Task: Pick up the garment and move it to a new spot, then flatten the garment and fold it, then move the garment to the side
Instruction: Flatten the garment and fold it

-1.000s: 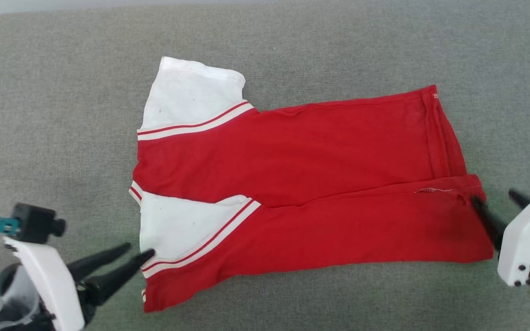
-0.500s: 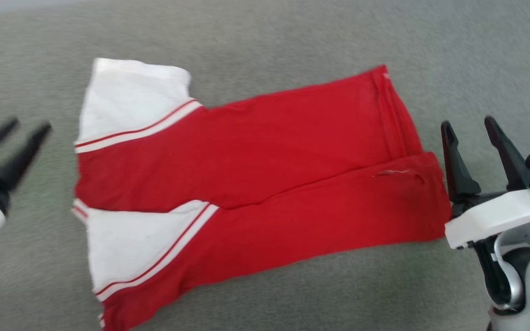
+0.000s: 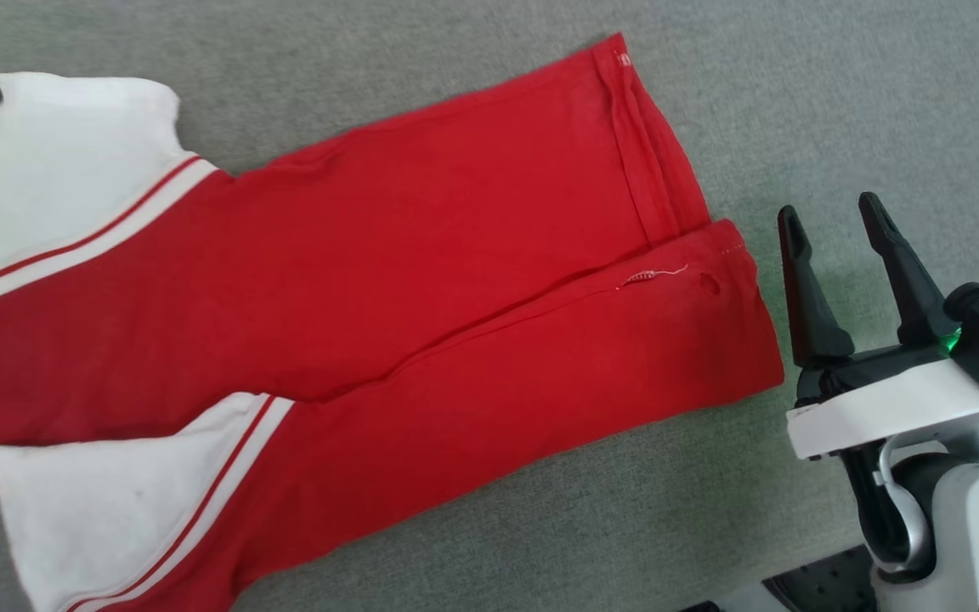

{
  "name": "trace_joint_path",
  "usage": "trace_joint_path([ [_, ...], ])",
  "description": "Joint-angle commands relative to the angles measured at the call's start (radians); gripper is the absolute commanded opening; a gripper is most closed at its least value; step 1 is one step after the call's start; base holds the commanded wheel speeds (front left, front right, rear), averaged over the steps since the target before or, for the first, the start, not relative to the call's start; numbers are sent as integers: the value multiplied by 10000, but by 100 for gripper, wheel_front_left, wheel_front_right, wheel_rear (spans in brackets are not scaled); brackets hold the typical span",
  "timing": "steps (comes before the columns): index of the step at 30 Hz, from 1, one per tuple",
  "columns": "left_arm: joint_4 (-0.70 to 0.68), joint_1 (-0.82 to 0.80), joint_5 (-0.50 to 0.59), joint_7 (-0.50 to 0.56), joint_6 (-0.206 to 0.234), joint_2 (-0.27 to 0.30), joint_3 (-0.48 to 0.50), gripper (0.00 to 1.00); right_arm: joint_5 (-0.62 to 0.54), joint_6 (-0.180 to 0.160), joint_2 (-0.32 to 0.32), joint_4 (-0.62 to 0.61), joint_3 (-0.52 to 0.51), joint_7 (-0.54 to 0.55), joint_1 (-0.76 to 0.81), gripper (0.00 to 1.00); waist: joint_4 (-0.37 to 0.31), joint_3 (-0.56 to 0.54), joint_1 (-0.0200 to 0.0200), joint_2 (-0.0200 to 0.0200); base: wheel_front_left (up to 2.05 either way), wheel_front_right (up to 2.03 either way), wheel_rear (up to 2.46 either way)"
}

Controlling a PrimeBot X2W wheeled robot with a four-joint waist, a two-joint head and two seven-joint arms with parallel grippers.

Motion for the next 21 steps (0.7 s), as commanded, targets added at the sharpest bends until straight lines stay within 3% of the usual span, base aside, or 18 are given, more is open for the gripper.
trace_joint_path([
  [1,153,-243,-12,364,25,24,-145,100,59,-4,20,-42,81,-73,78,100,-188,229,0,0,0,0,0],
  [5,713,-674,-17,1480,26,28,-621,100,95,-4,17,-80,230,-78,128,100,-273,373,0,0,0,0,0],
  [15,1159,-965,-233,2287,29,-157,-1371,98,-115,-4,18,-206,434,229,-24,100,-197,489,0,0,0,0,0],
  [16,1067,-976,-265,2332,29,-212,-1459,68,-118,-4,18,-209,487,292,-73,100,-176,498,0,0,0,0,0],
  [17,957,-958,-395,2380,26,-282,-1537,29,-126,-4,17,-221,501,335,-112,100,-154,506,0,0,0,0,0],
  [18,844,-958,-484,2441,26,-336,-1600,5,-140,-6,15,-232,503,365,-169,100,-127,519,0,0,0,0,0],
  [19,703,-970,-559,2443,23,-387,-1651,0,-138,-6,14,-255,521,414,-225,100,-104,534,0,0,0,0,0],
  [21,527,-1055,-477,2376,16,-416,-1739,0,-179,-4,15,-304,566,475,-337,100,-66,576,0,0,0,0,0],
])
